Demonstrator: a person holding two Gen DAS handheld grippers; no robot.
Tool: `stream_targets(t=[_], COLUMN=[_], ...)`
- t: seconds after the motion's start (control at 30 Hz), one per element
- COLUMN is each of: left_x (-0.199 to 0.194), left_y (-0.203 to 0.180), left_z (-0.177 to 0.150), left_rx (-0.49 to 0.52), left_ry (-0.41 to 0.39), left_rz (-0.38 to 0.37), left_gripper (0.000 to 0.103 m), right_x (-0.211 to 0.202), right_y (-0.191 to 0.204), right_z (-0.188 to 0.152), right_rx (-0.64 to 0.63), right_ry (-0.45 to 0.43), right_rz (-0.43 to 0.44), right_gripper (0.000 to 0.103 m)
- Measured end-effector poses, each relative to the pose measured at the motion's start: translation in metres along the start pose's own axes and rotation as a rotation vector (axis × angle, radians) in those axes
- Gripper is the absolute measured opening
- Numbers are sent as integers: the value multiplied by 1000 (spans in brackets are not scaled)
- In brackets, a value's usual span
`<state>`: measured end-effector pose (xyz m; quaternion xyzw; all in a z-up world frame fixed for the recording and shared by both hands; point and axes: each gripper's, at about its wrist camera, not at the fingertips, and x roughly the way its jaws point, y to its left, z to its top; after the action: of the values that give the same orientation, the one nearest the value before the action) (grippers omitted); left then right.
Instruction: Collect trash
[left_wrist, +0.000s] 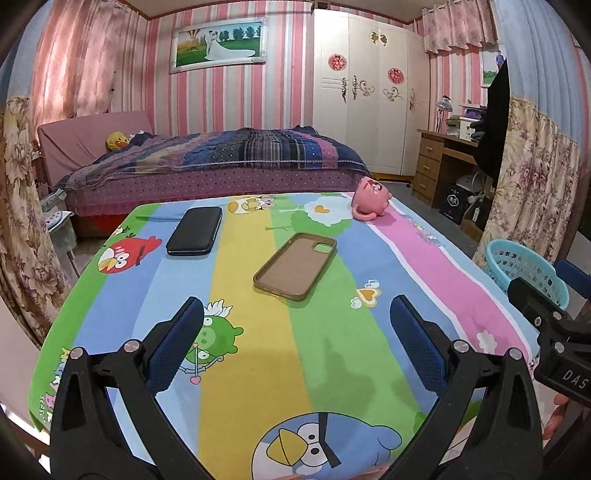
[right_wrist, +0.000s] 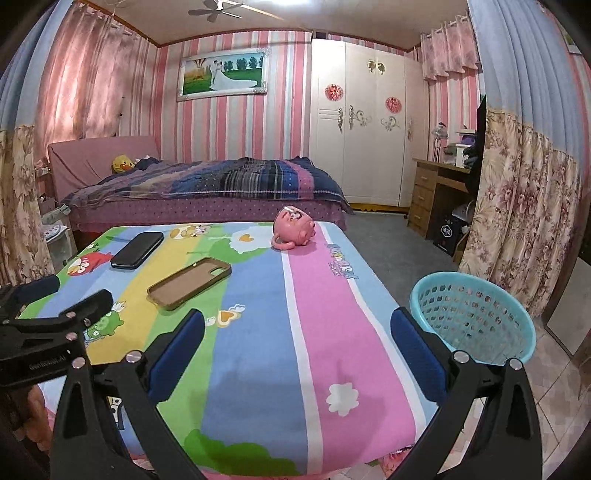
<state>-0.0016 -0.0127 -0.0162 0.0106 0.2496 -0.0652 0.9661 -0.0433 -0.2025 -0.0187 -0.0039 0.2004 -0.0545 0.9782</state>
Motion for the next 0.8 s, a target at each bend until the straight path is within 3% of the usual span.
stream_targets(t=[0.8], left_x=[-3], left_y=[1], left_z=[3], left_rx=[-11], left_ry=[-4], left_rz=[-11], left_gripper=[98], right_x=[-2], right_y=[9], right_z=[1], right_rx=[-41], right_ry=[-26], right_rz=[3], right_gripper=[98])
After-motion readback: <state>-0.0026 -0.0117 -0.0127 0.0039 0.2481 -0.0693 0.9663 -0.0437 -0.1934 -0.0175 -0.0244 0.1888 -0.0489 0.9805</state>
